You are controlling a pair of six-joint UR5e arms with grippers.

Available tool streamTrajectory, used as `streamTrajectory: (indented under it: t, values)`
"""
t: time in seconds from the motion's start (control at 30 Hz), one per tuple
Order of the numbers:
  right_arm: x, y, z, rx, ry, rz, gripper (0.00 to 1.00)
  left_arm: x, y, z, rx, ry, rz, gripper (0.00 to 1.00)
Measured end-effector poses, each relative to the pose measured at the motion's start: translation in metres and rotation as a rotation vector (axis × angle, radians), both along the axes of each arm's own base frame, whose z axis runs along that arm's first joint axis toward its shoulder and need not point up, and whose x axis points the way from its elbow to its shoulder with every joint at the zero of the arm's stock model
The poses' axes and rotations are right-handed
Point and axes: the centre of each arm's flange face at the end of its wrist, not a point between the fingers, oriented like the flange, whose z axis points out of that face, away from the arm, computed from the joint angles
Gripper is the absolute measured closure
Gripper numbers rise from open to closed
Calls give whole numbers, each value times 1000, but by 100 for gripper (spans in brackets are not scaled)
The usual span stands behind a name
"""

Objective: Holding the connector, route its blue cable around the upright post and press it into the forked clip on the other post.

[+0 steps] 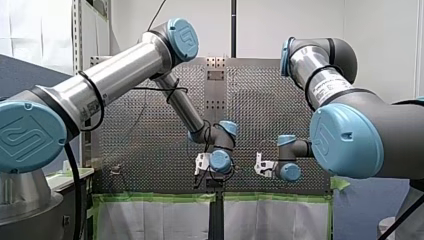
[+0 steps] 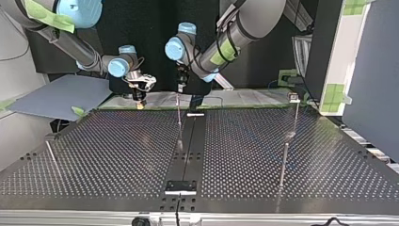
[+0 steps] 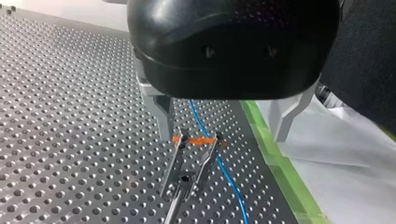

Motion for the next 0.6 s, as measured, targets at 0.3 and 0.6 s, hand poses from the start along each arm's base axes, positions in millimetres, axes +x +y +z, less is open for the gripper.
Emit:
streamTrajectory:
  t: [0.3, 0.6]
  values:
    - [1, 0, 0, 0, 0, 1, 100, 0, 0, 0, 0, -1, 4, 0]
    - [2, 7, -4, 24, 43, 9, 100, -4, 6, -1, 28, 10, 54, 0]
